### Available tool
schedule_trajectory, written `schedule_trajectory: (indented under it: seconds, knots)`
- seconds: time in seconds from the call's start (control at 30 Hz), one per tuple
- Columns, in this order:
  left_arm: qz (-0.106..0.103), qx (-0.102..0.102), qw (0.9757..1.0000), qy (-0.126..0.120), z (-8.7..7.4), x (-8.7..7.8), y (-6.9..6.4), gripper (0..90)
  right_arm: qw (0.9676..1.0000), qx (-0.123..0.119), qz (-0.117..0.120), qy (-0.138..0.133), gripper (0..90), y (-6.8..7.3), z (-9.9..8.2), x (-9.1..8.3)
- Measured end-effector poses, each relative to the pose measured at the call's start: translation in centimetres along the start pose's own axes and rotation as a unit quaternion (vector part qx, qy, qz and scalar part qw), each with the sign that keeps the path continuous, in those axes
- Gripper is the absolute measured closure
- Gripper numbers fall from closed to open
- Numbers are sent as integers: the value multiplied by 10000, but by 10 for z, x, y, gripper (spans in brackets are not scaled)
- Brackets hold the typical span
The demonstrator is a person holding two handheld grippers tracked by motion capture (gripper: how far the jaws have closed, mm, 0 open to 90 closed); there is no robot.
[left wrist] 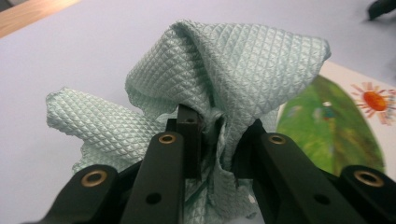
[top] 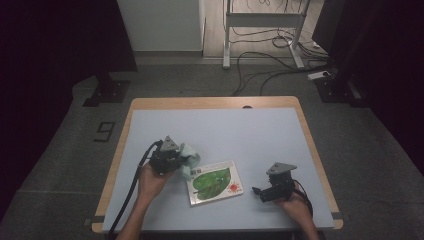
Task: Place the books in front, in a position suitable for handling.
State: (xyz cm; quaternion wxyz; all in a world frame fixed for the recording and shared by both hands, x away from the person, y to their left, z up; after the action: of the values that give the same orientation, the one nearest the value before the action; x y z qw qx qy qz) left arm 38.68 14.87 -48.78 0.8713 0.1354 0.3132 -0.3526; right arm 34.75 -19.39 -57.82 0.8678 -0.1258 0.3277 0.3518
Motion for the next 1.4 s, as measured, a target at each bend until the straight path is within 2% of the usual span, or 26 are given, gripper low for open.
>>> schedule_trajectory:
  seconds: [0.17, 0.37, 0.5, 0.67, 0.9, 1.13, 1.27, 1.4]
  knots:
    - [228, -182, 9996, -2, -8, -11, 23, 777, 10000, -2, 0, 0, 0, 0, 0, 0]
    - [496, -454, 9977, 1, -22, -21, 50, 776, 10000, -5, 3, 1, 0, 0, 0, 0]
    - [618, -589, 9963, 56, -31, -21, 63, 775, 10000, -5, 3, 1, 0, 0, 0, 0]
    - [754, -709, 9945, 144, -45, -13, 74, 769, 10000, -5, 4, 1, 0, 0, 0, 0]
    - [819, -892, 9925, 174, -60, -1, 81, 757, 10000, -6, 4, 0, 0, 0, 0, 0]
    - [770, -995, 9916, 312, -74, 14, 83, 737, 10000, -5, 5, 3, 0, 0, 0, 0]
    - [726, -1061, 9913, 272, -78, 17, 84, 718, 10000, -9, 4, -2, 0, 0, 0, 0]
    - [771, -1033, 9914, 239, -77, 13, 86, 628, 10000, -5, 5, 1, 0, 0, 0, 0]
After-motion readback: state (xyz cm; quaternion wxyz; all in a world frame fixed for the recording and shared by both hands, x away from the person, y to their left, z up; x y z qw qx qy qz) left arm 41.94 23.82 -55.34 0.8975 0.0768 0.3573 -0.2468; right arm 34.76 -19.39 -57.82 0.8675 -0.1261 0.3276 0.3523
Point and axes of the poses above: each handheld gripper's, and its own axes: x roughly forward along the jaws, z roughly out of its top, y roughly to its left, the point moved 6 cm from there along x, roughly forward along the jaws, and after that the axes turned 3 degrees about -y, right-handed, at the moved point
